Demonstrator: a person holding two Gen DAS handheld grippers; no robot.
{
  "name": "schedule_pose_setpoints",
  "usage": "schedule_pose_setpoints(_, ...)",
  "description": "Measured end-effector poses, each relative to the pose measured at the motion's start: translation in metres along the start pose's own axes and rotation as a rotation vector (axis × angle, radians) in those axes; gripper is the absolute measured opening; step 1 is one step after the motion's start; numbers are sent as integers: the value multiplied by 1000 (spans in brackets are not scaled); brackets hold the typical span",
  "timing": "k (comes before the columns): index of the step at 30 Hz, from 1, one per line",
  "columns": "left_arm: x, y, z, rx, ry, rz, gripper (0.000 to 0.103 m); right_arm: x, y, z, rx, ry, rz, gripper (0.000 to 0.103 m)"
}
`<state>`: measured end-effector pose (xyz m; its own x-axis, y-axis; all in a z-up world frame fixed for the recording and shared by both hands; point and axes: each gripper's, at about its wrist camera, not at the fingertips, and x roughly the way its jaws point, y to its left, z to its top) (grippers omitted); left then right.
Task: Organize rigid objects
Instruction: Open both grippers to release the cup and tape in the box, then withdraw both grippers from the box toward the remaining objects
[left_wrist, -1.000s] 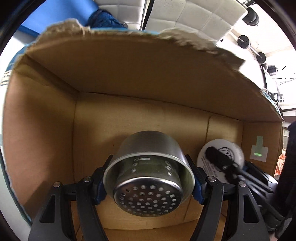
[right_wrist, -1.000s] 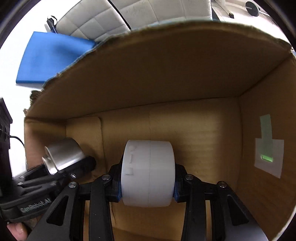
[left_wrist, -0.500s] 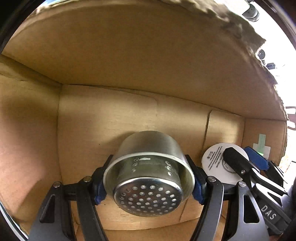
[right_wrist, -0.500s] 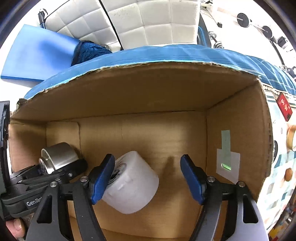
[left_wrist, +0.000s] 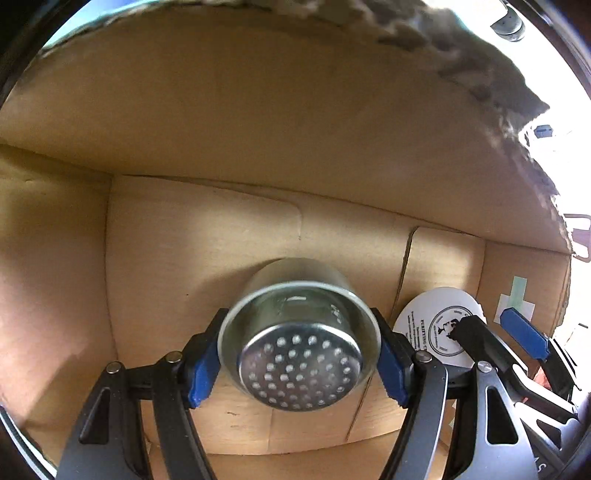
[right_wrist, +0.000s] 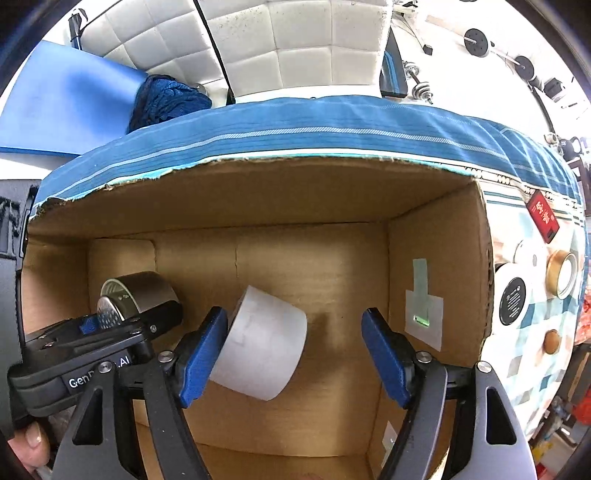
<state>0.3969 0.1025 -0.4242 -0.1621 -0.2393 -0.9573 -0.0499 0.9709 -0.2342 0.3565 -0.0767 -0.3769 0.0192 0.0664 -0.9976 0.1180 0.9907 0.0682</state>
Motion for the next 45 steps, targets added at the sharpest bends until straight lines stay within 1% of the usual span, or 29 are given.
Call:
schedule_pose_setpoints(3, -9, 4, 3, -9, 9, 0, 71, -2, -1, 4, -3, -4, -18, 86)
schedule_pose_setpoints(5, -18, 9, 3, -12, -6, 3, 76, -3, -1, 8, 0, -4, -17, 86)
schedule_pose_setpoints(10, -39, 18, -5, -22, -34, -5, 87, -19, -4, 3, 3, -20, -25, 86)
schedule_pose_setpoints(14, -65, 24, -17, -12, -87, 18, 93, -34, -3, -7, -3, -34, -28, 88)
schedule_pose_setpoints(16, -77, 23, -27, -9, -108, 26, 95, -42, -4, -15, 0, -41, -24, 90)
schedule_pose_setpoints(19, -91, 23, -48, 1, -138, 42, 96, -47, -3, -29, -5, -41, -29, 91)
schedule_pose_setpoints(20, -87, 19, -61, 3, -146, 43, 96, -47, -1, -34, -7, -37, -30, 93)
schedule_pose_setpoints(21, -89, 18, -70, 6, -155, 45, 97, -47, -1, -41, -10, -31, -30, 98)
schedule_pose_setpoints(22, -90, 15, -79, 10, -162, 51, 97, -46, 2, -45, -12, -25, -26, 101)
schedule_pose_setpoints(25, -93, 7, -102, 30, -189, 83, 97, -47, 8, -64, -28, -15, -24, 101)
schedule_pose_setpoints(29, -106, 3, -128, 64, -229, 115, 97, -56, 16, -89, -43, -33, -19, 101)
schedule_pose_setpoints(32, -116, 0, -150, 76, -271, 119, 97, -67, 21, -106, -51, -63, -17, 101)
schedule_pose_setpoints(34, -118, -18, -157, 79, -300, 129, 97, -77, 23, -117, -50, -85, -11, 101)
schedule_pose_setpoints(36, -126, -16, -172, 81, -330, 136, 97, -87, 23, -128, -48, -106, 2, 101)
schedule_pose_setpoints(41, -144, -16, -205, 79, -359, 131, 97, -116, 24, -154, -53, -155, 35, 101)
schedule_pose_setpoints(45, -160, -23, -225, 87, -389, 129, 97, -136, 22, -172, -76, -179, 57, 101)
